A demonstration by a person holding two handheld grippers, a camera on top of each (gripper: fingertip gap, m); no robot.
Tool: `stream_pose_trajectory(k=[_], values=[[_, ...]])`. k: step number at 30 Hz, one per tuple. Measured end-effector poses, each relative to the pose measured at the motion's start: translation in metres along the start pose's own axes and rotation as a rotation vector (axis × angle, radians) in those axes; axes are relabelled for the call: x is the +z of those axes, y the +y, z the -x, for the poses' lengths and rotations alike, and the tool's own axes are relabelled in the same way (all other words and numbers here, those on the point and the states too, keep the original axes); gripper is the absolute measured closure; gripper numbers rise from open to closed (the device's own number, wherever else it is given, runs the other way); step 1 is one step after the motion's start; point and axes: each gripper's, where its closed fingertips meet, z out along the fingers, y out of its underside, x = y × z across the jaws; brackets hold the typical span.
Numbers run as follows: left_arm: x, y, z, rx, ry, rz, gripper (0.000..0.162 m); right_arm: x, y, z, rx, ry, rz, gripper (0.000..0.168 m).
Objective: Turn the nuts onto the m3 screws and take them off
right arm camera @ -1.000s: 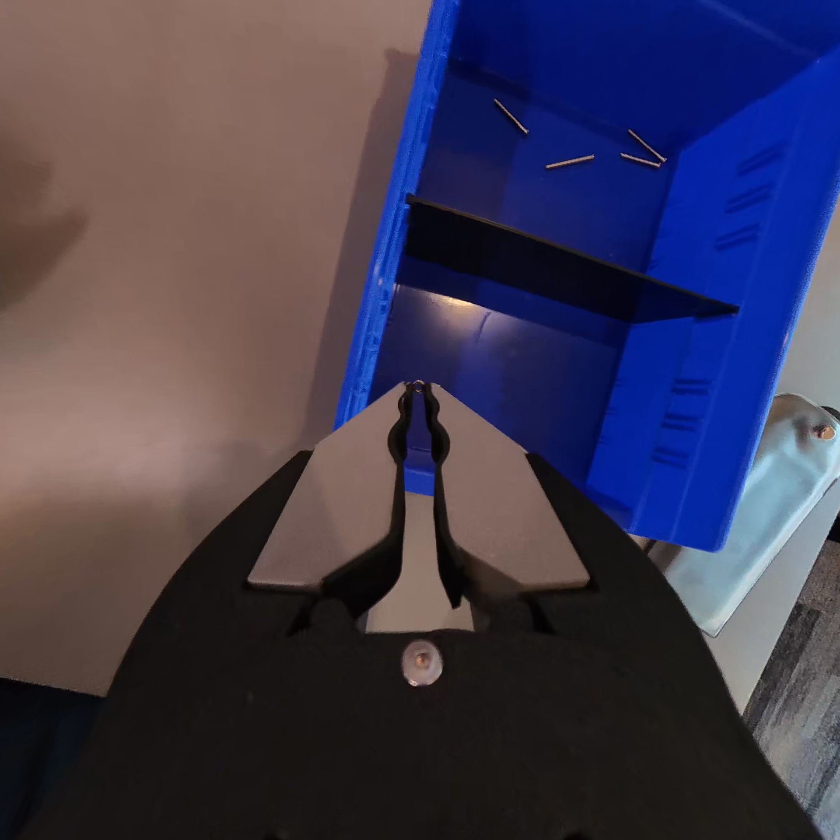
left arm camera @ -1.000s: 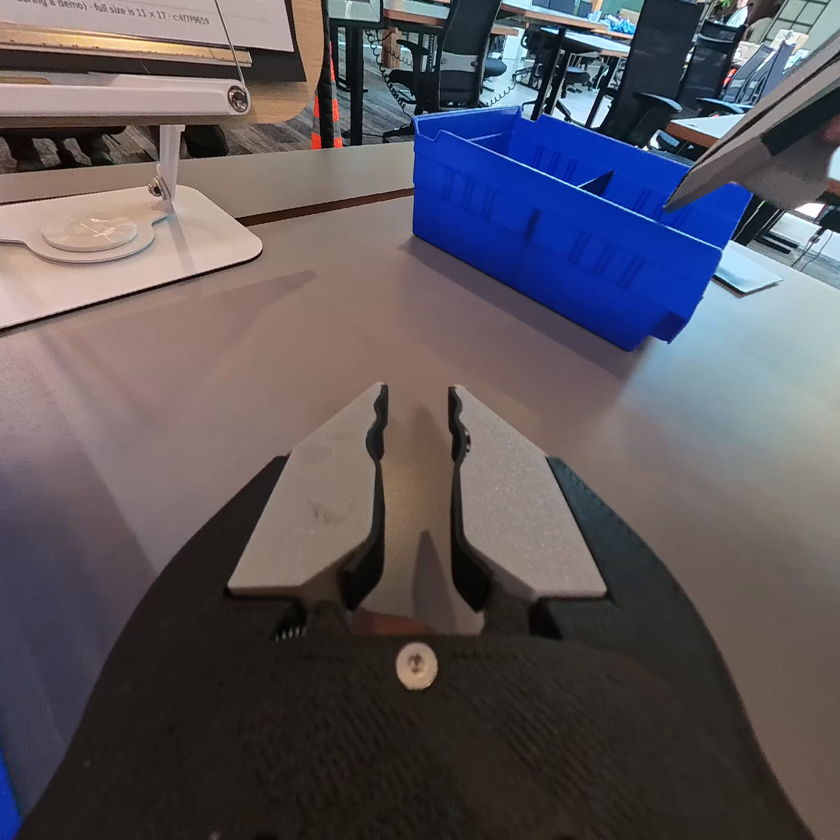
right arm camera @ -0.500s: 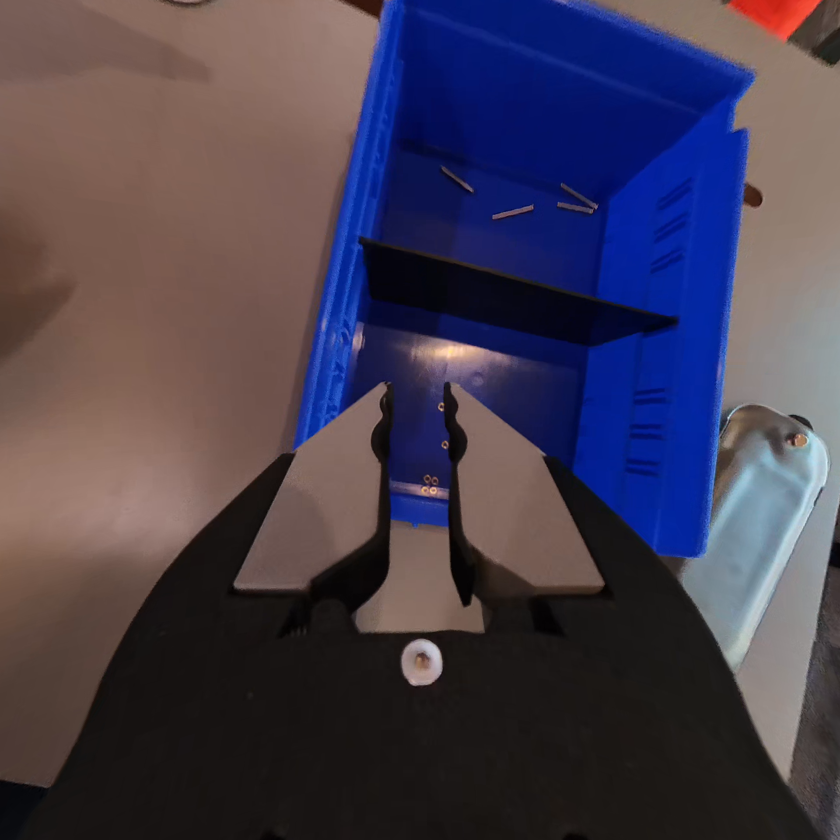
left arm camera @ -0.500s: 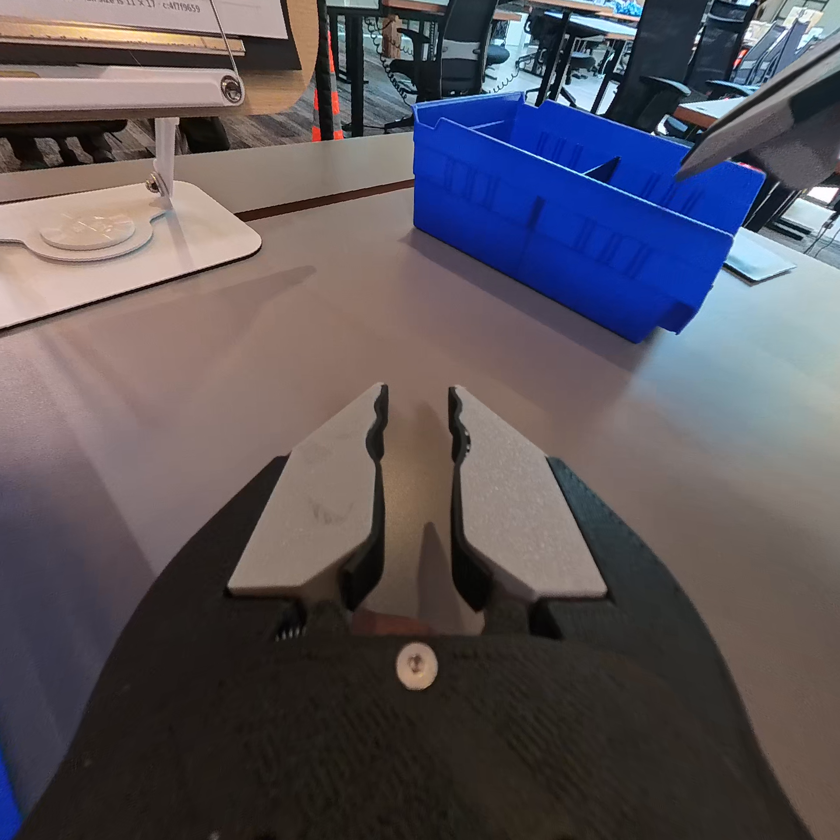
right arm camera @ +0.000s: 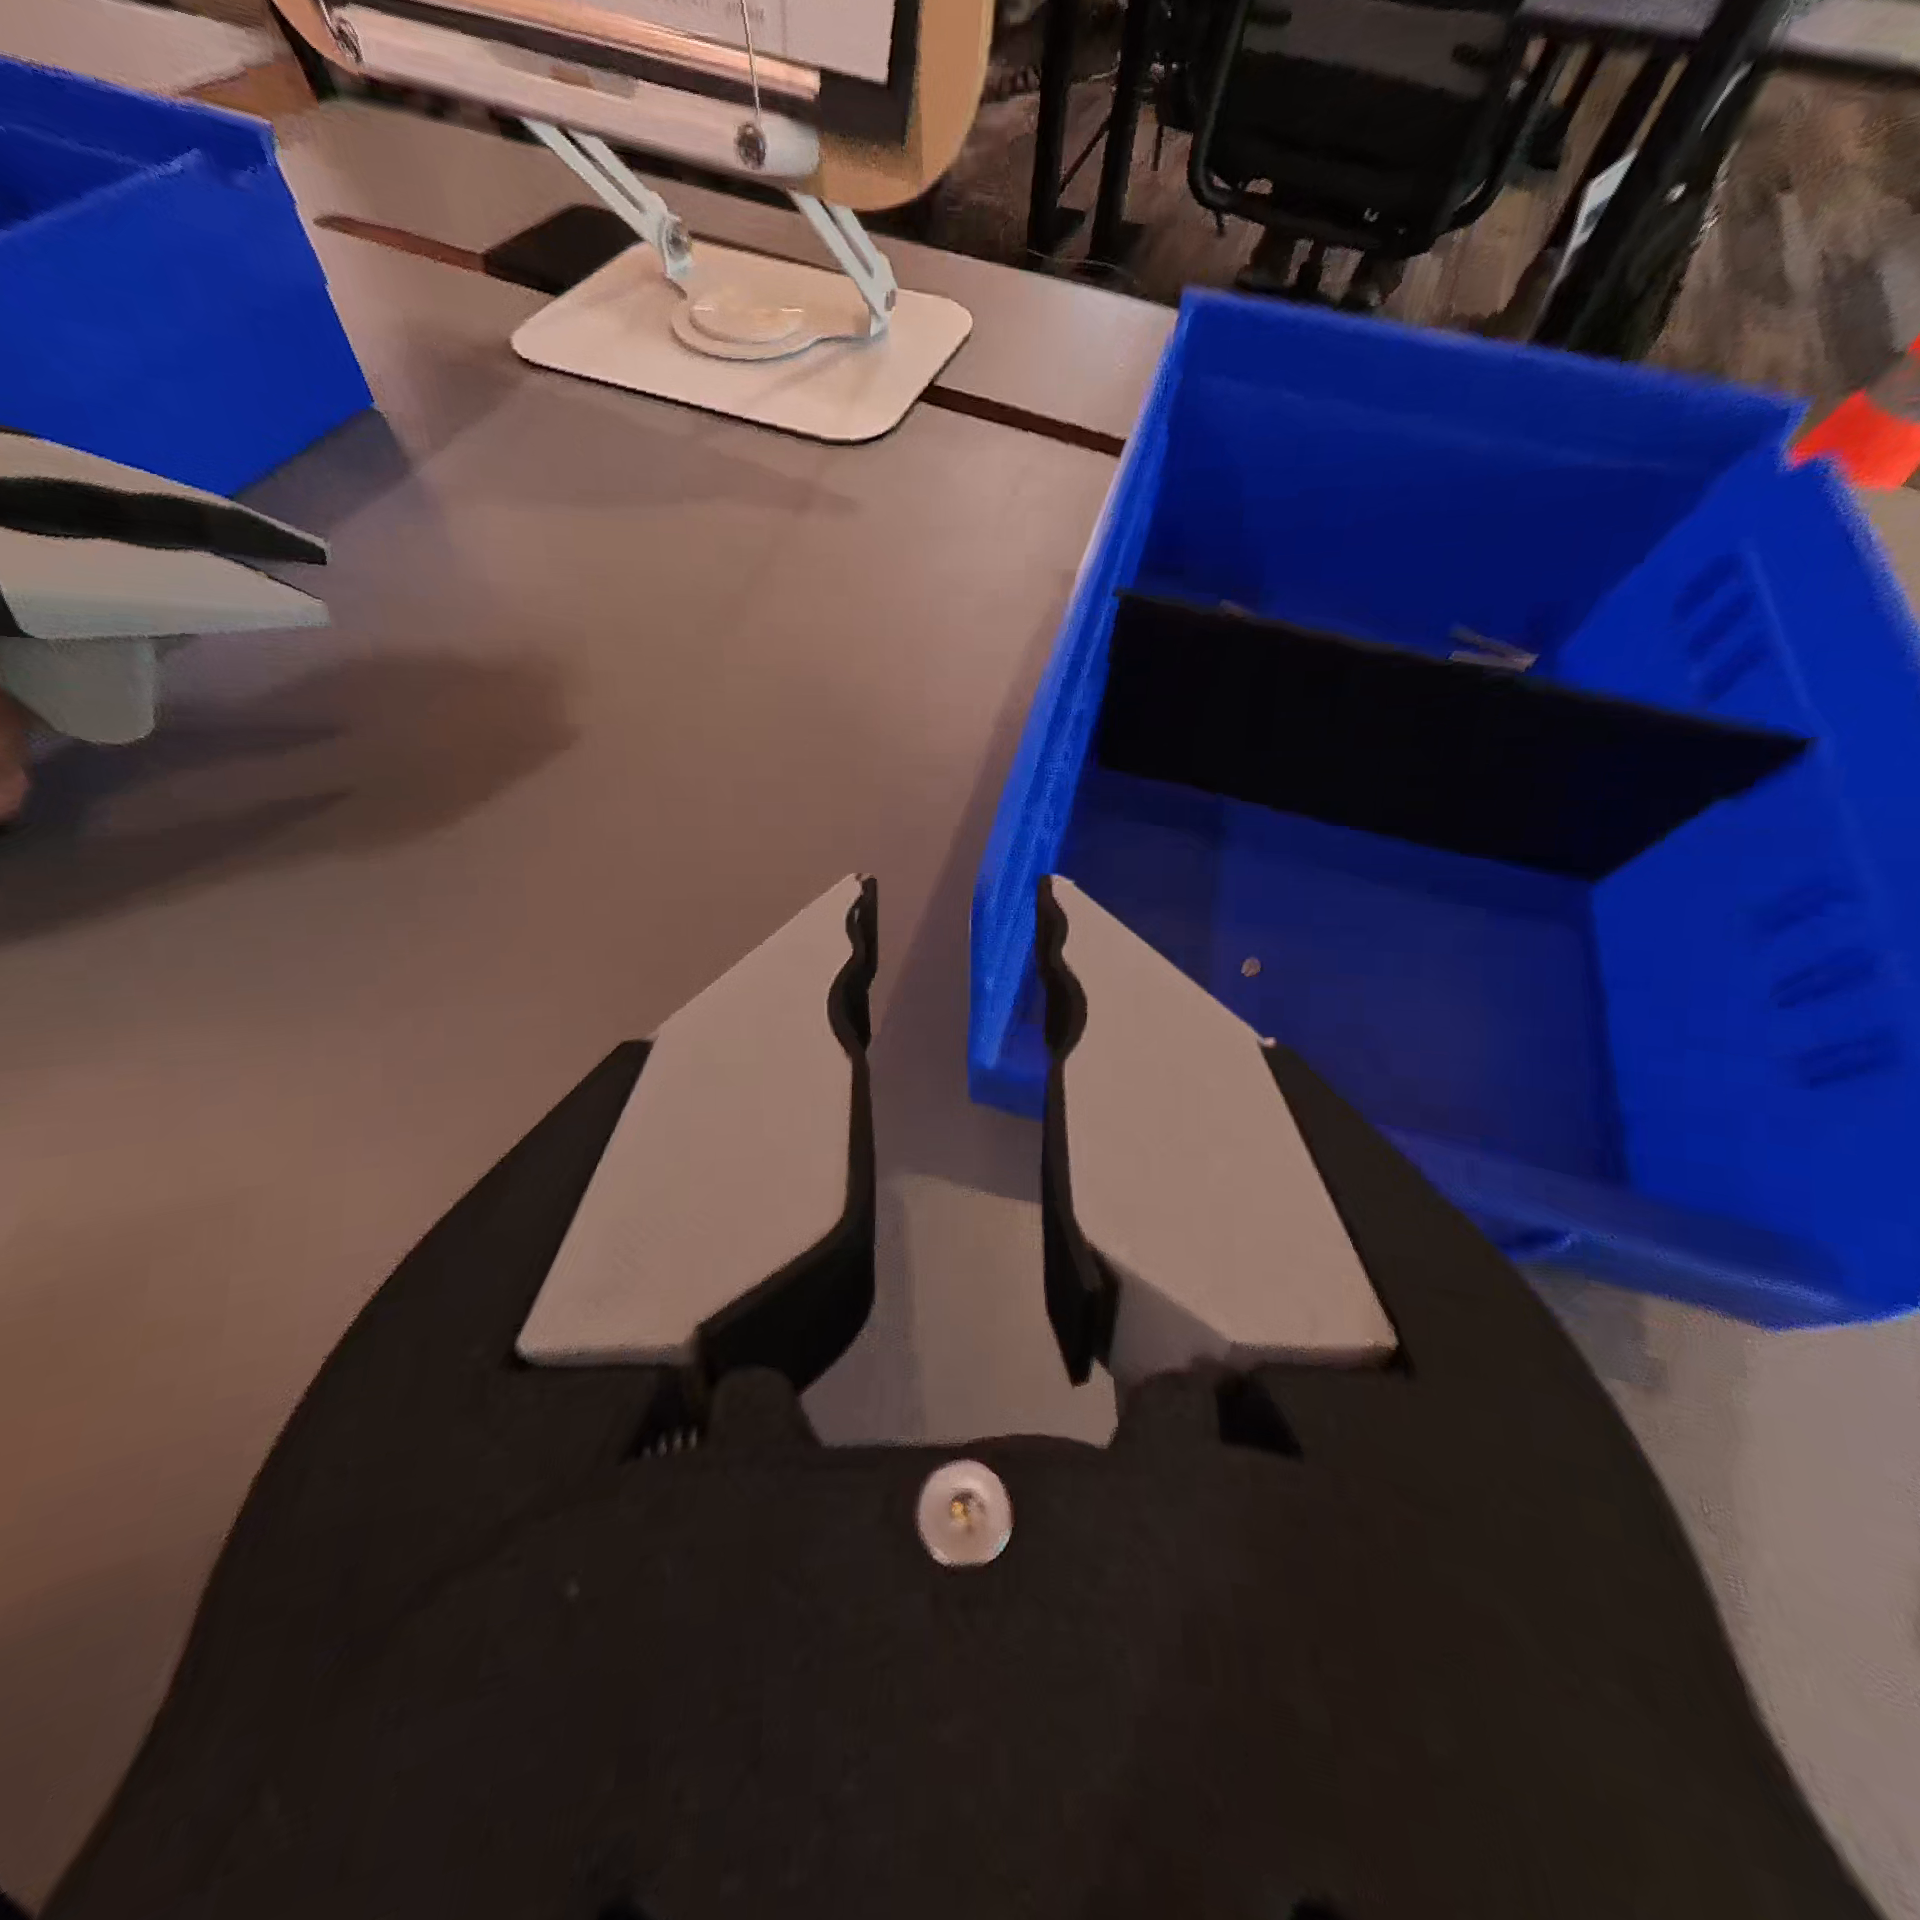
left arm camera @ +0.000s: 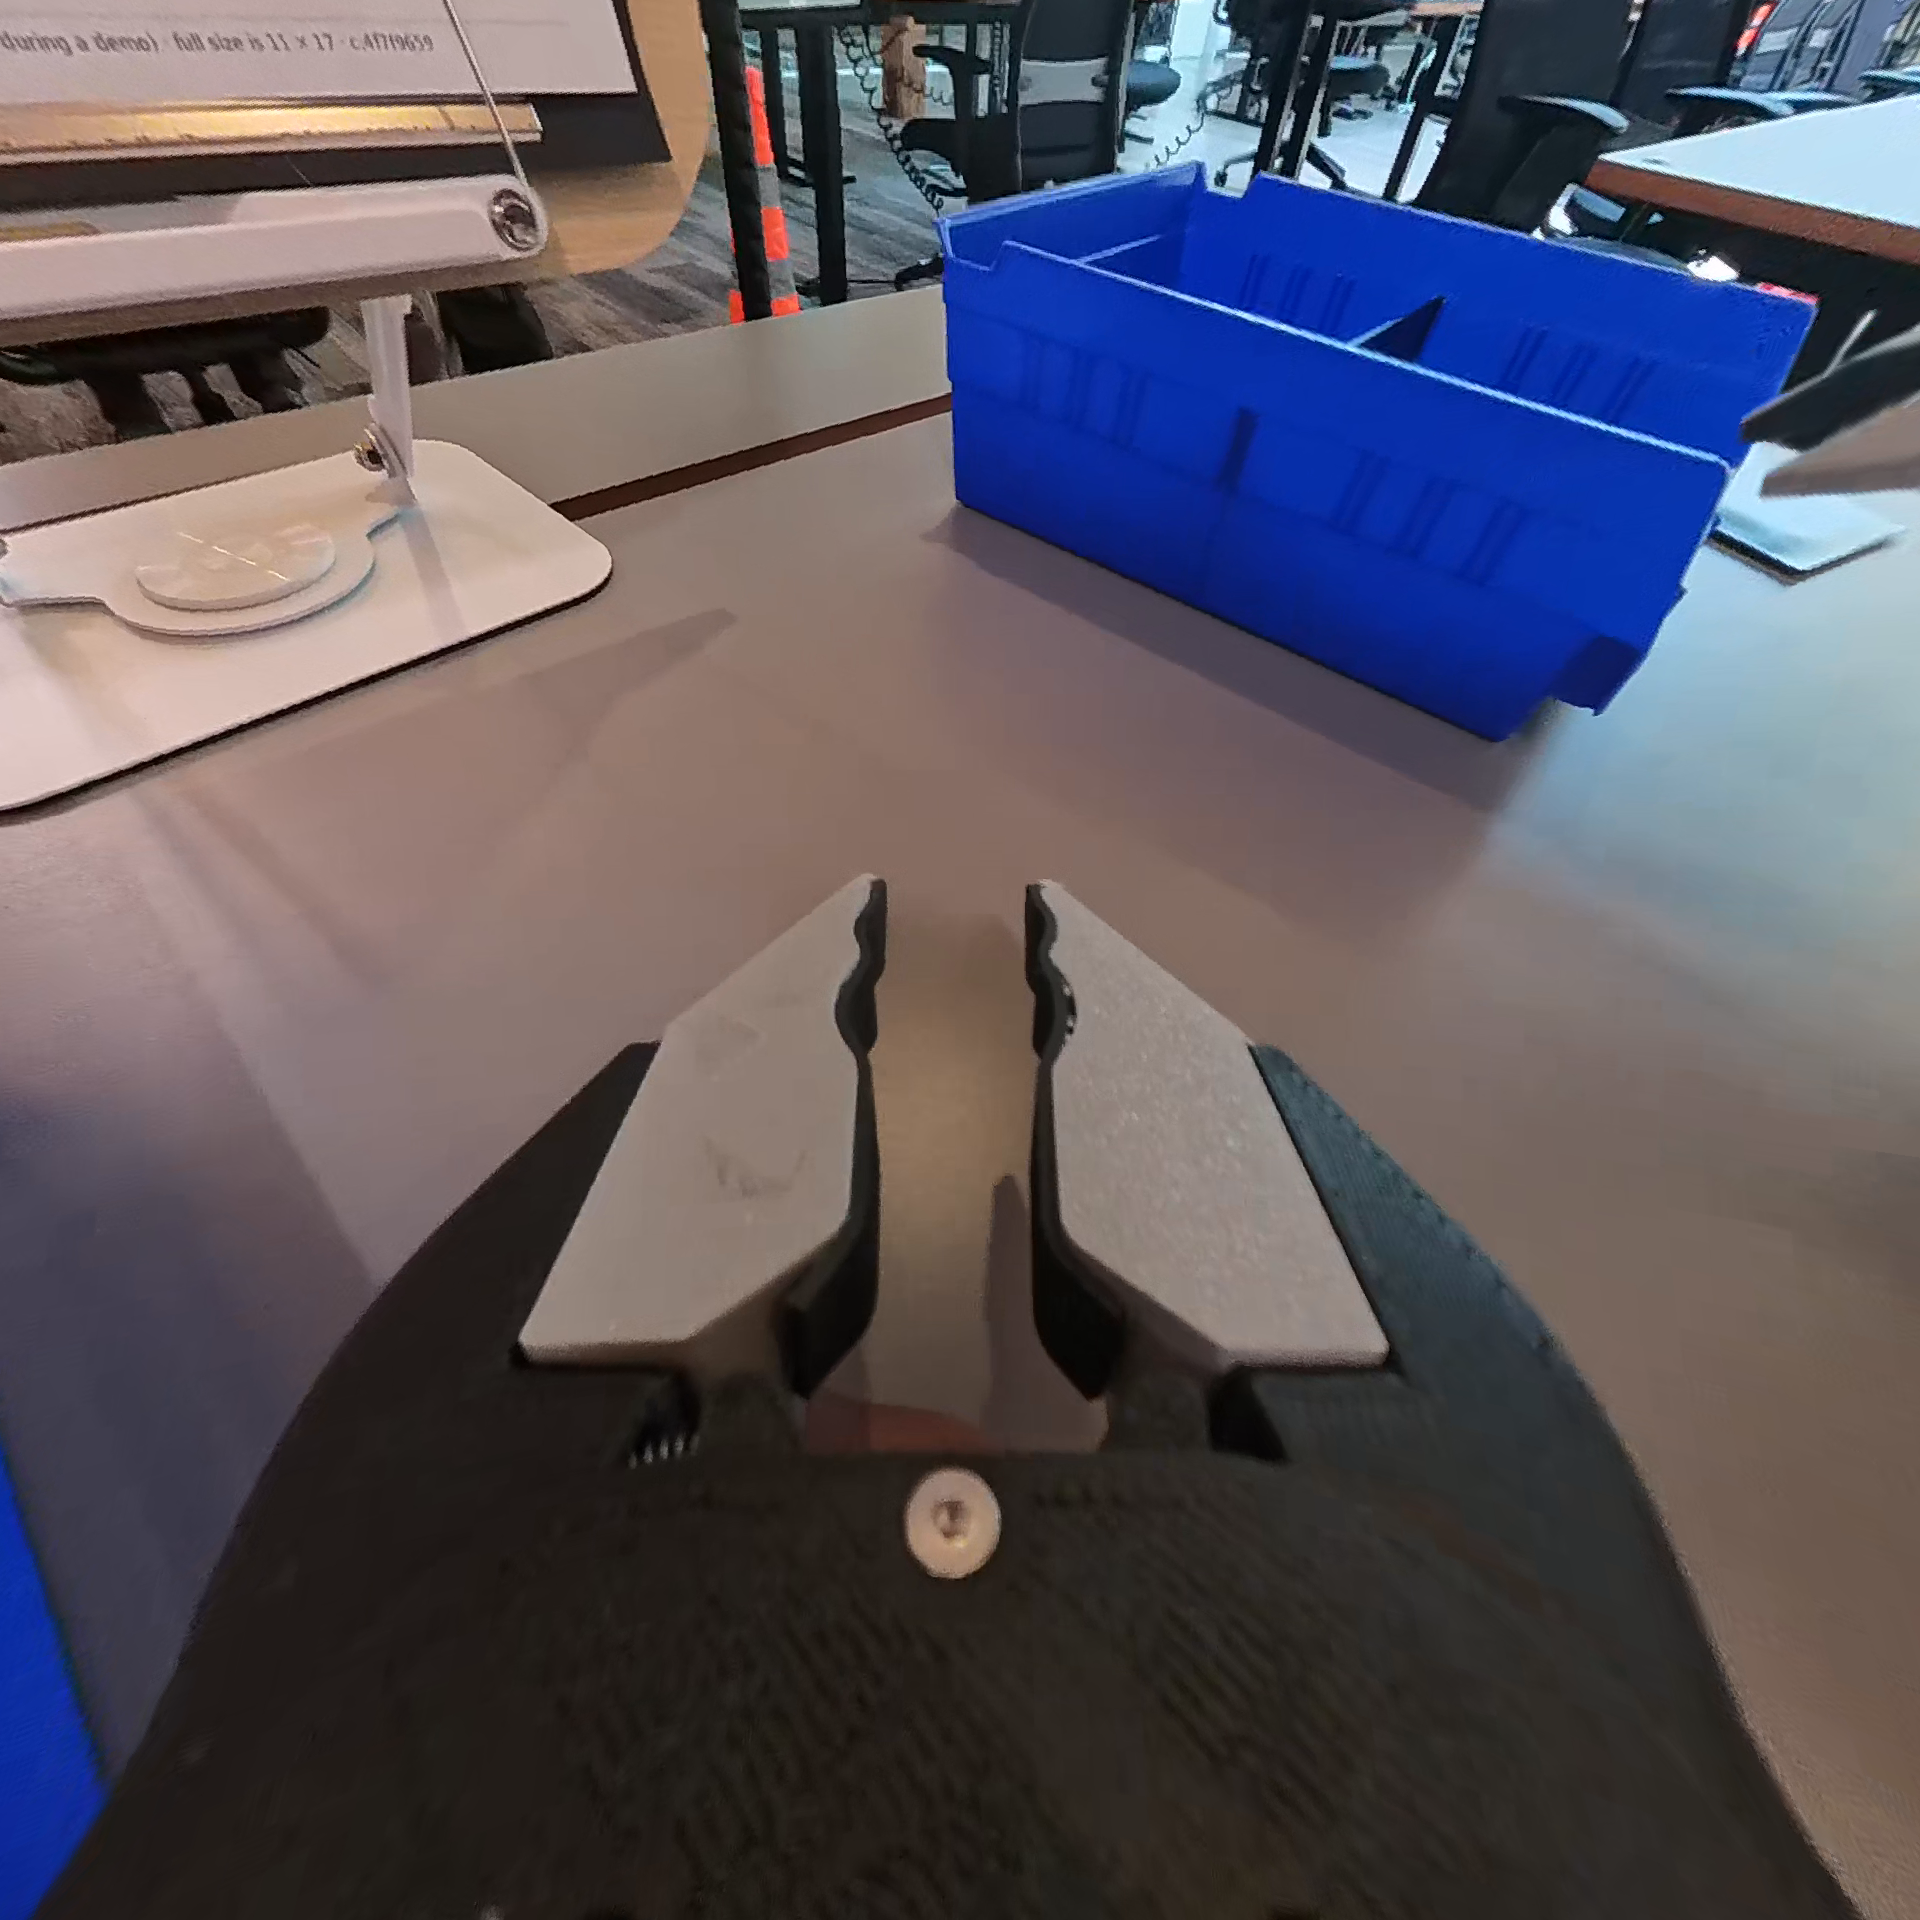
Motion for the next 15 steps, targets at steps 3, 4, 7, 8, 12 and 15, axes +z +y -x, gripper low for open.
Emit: stream_pose_trajectory(k=[3,4,7,8,12,15], values=[[0.006,0.007,-0.003,0.053,-0.010,0.025,0.137,-0.008,0.015,0.006,0.152,-0.130,-0.087,0.132],[0.008,0.010,-0.004,0.080,-0.019,0.036,0.137,-0.012,0.015,0.008,0.182,-0.163,-0.149,0.132],[0.009,0.011,-0.009,0.136,-0.024,0.040,0.136,-0.020,0.014,0.004,0.237,-0.184,-0.291,0.132],[0.007,0.010,-0.010,0.154,-0.035,0.030,0.136,-0.018,0.019,0.003,0.247,-0.190,-0.281,0.132],[0.003,0.027,-0.029,0.176,0.063,0.119,0.143,-0.007,0.047,0.003,0.175,-0.148,-0.116,0.117],[-0.005,0.039,-0.031,0.119,0.076,0.174,0.140,-0.010,0.053,0.011,0.081,-0.165,-0.123,0.117]])
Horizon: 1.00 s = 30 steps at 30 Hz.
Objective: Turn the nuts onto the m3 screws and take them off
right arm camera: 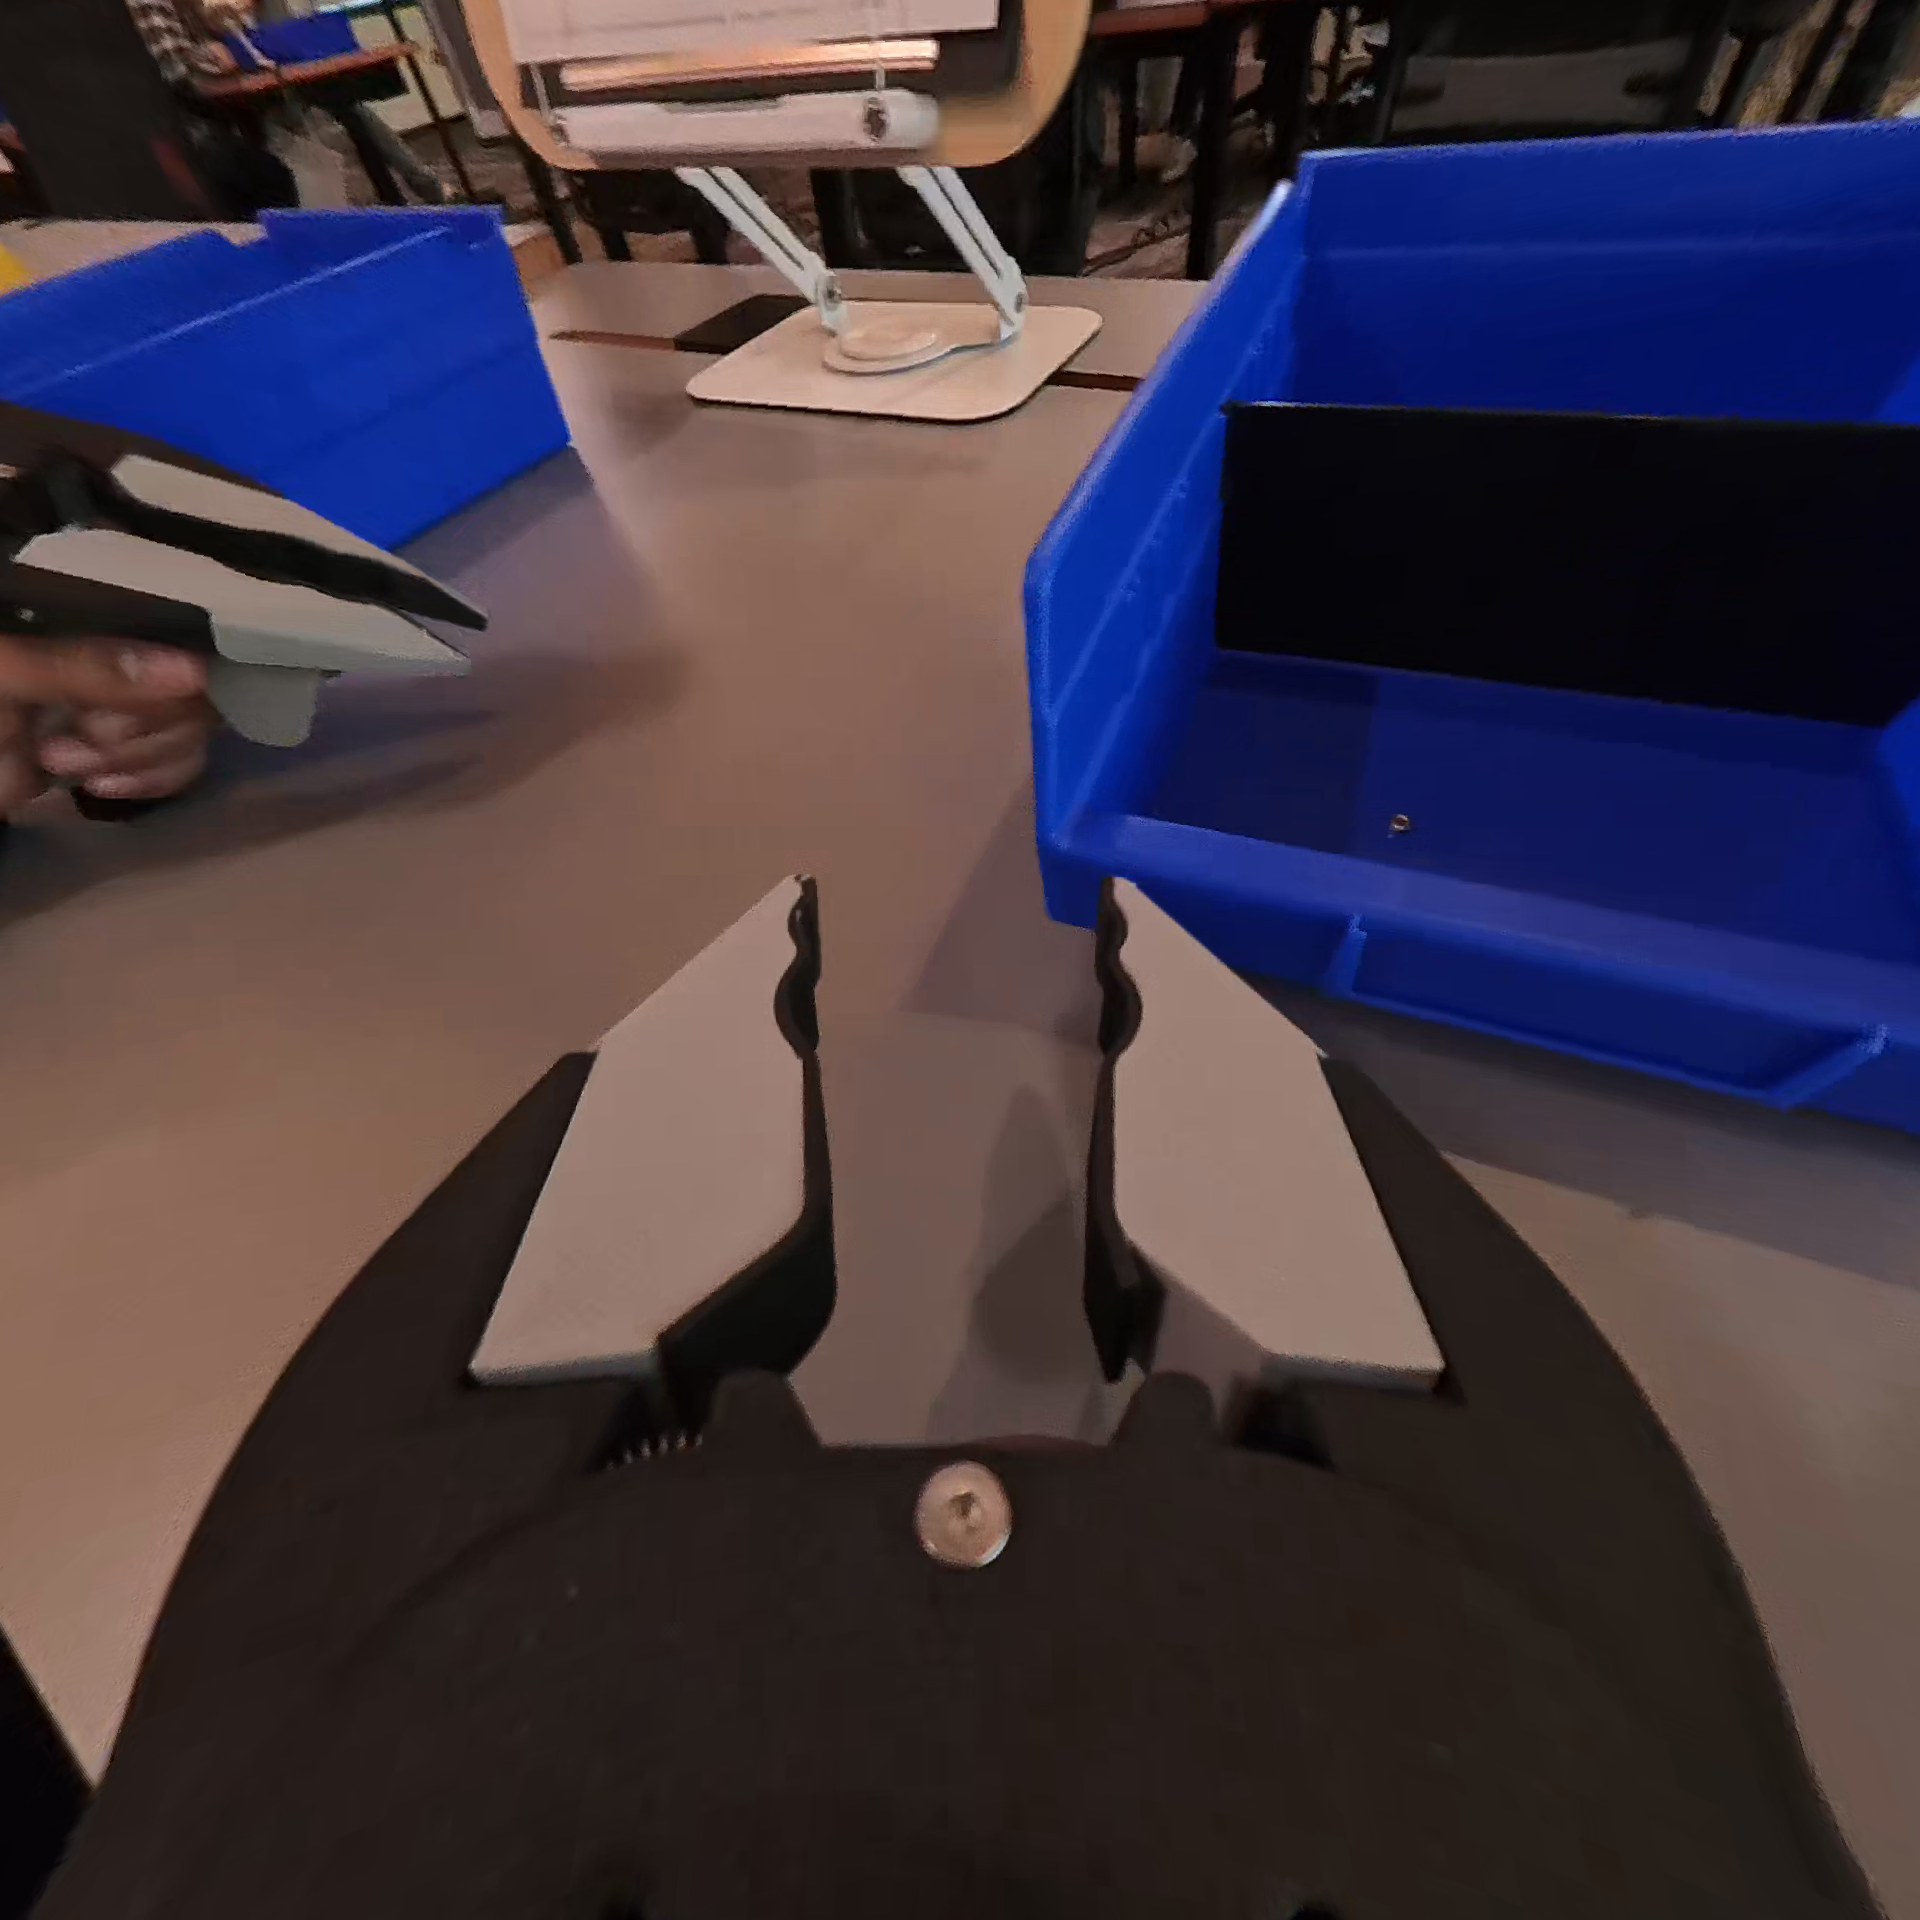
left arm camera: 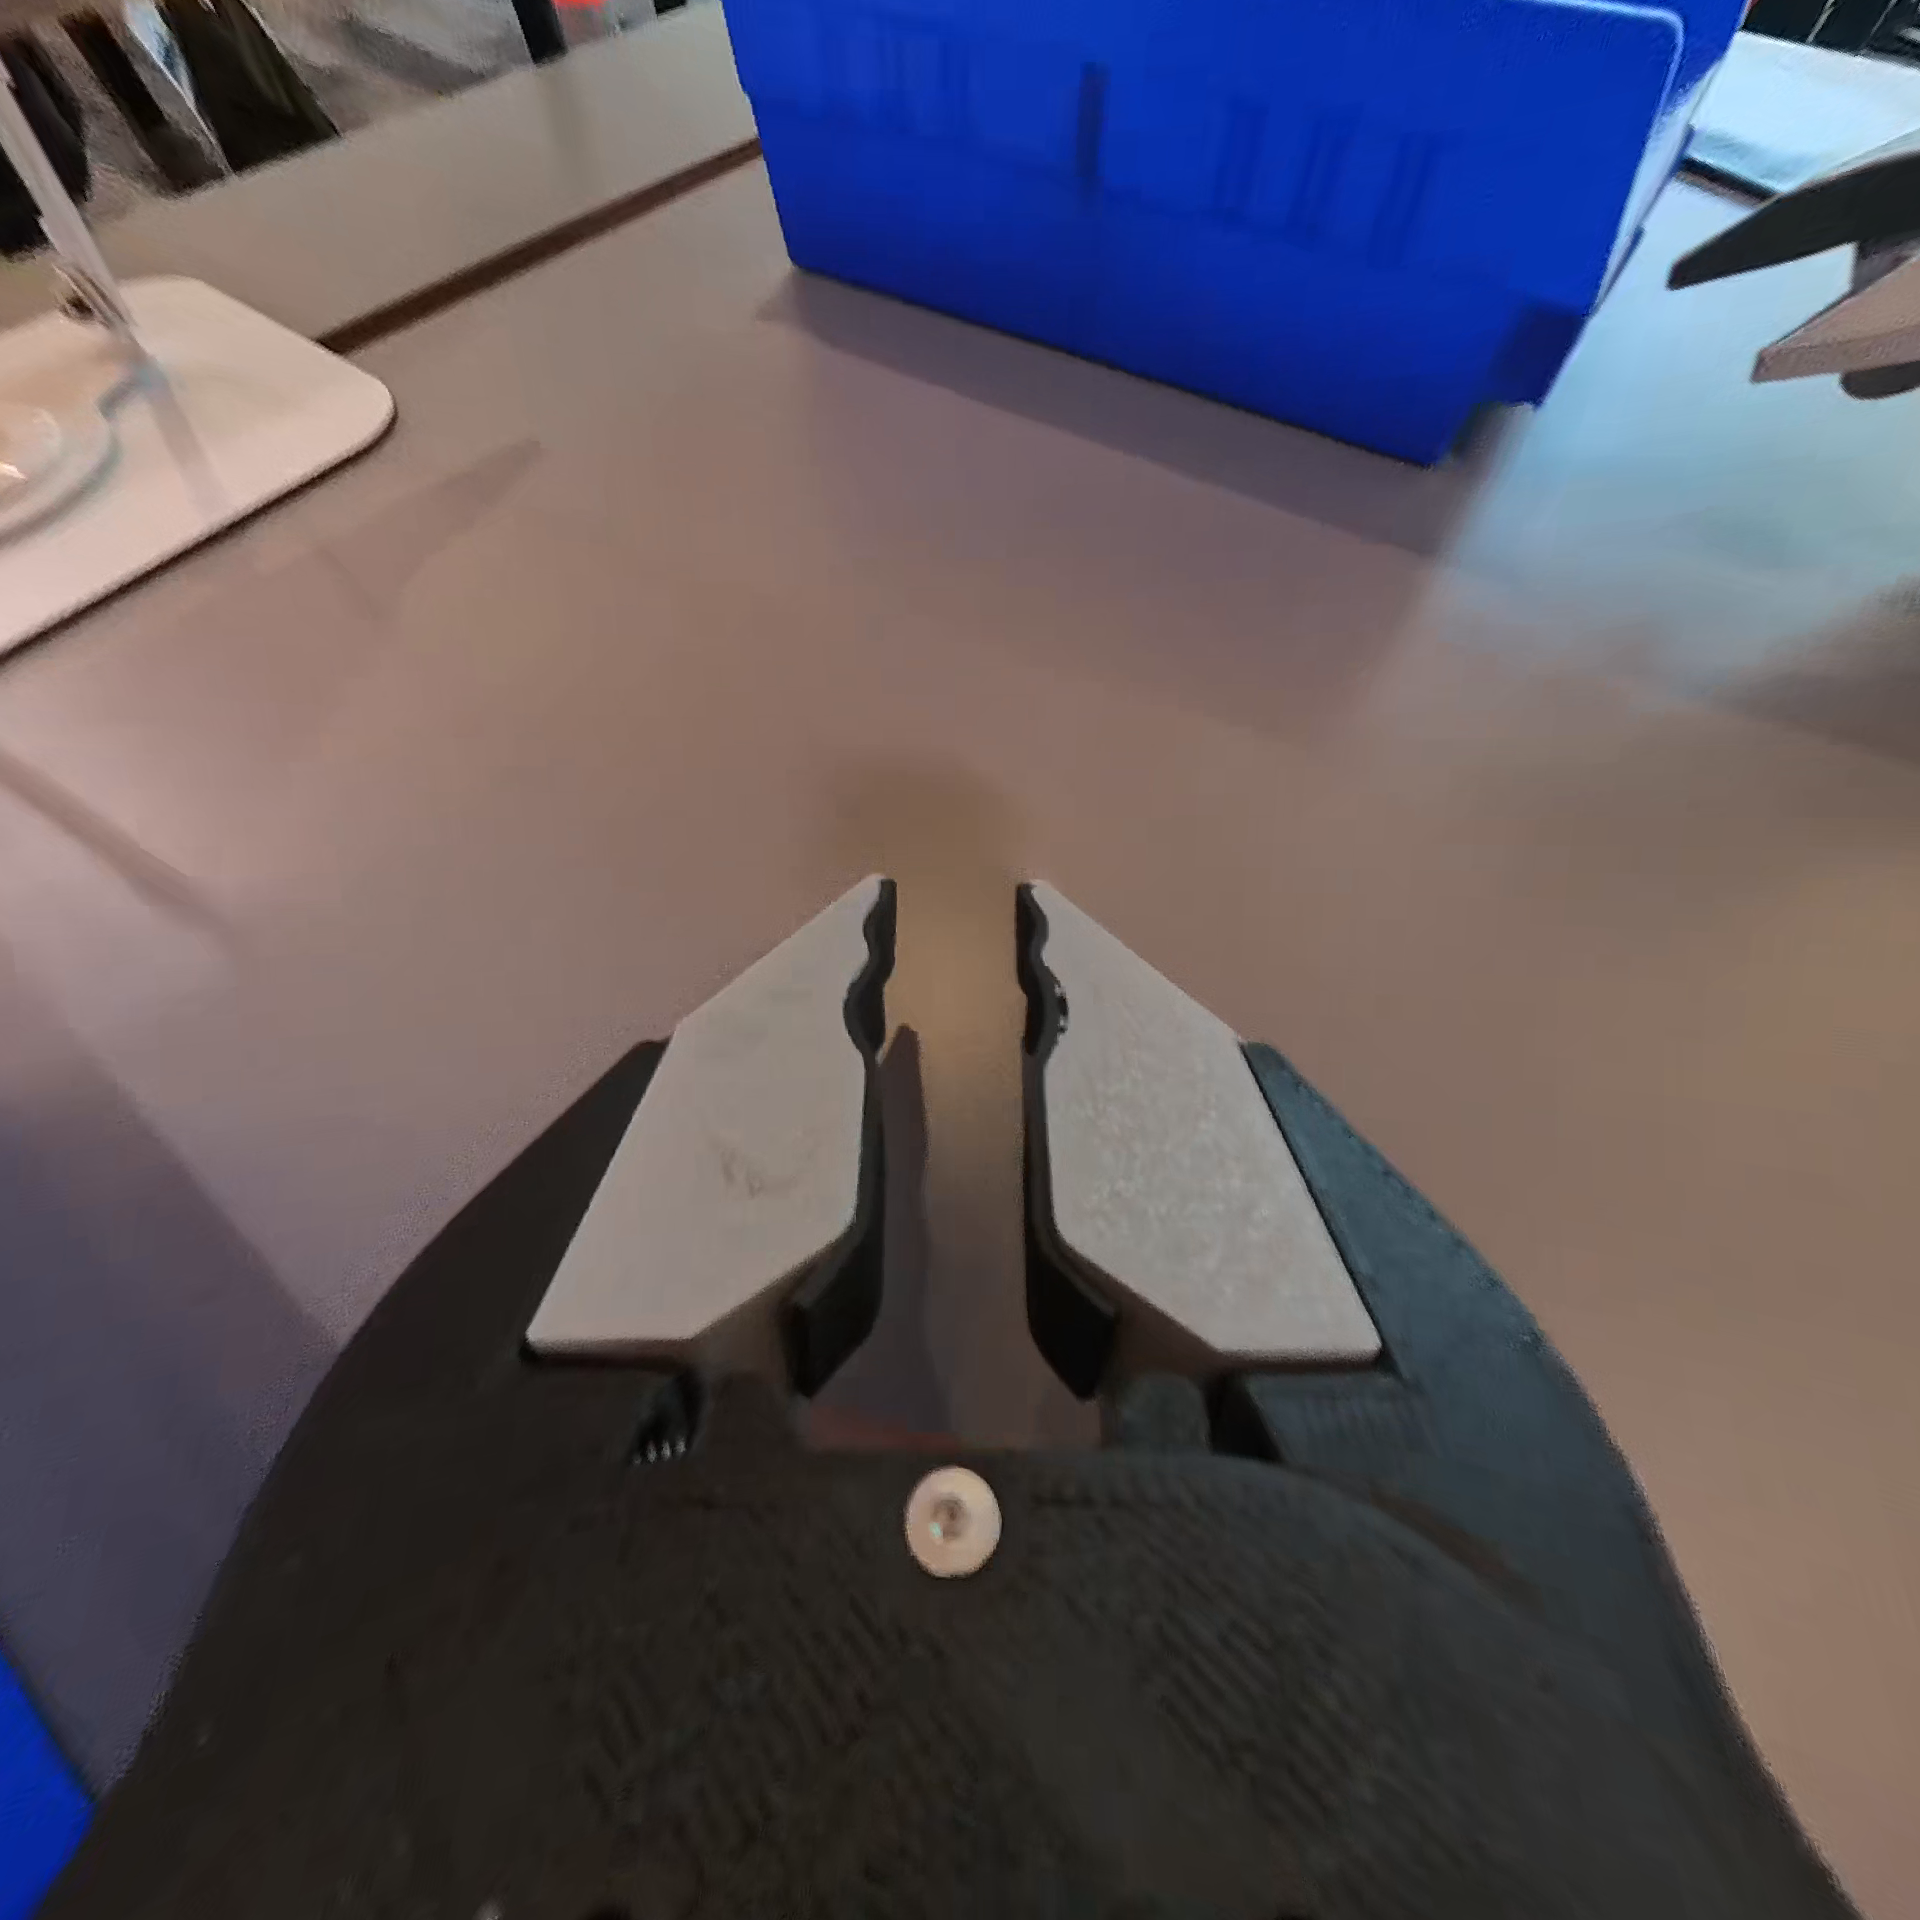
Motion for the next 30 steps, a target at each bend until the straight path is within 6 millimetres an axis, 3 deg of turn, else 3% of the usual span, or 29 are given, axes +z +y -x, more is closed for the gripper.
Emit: stream_pose_trajectory(k=[4,13,17,20,23,30], values=[[-0.010,0.015,-0.009,-0.087,0.031,0.047,0.140,-0.012,-0.013,0.000,0.006,-0.010,-0.111,0.133],[-0.029,0.039,-0.020,0.025,-0.137,0.132,0.137,-0.010,-0.010,-0.004,0.108,-0.063,-0.091,0.119],[-0.031,0.050,-0.018,0.208,-0.286,0.208,0.138,-0.012,-0.011,-0.003,0.074,-0.042,-0.104,0.122],[-0.030,0.051,-0.021,0.448,-0.423,0.234,0.162,-0.009,-0.009,0.001,0.041,-0.042,-0.080,0.124],[-0.031,0.048,-0.019,0.603,-0.549,0.237,0.162,-0.006,-0.005,0.003,0.025,-0.042,-0.053,0.125],[-0.032,0.054,-0.014,0.316,-0.376,0.244,0.162,-0.007,-0.006,0.001,0.037,-0.038,-0.063,0.127]])
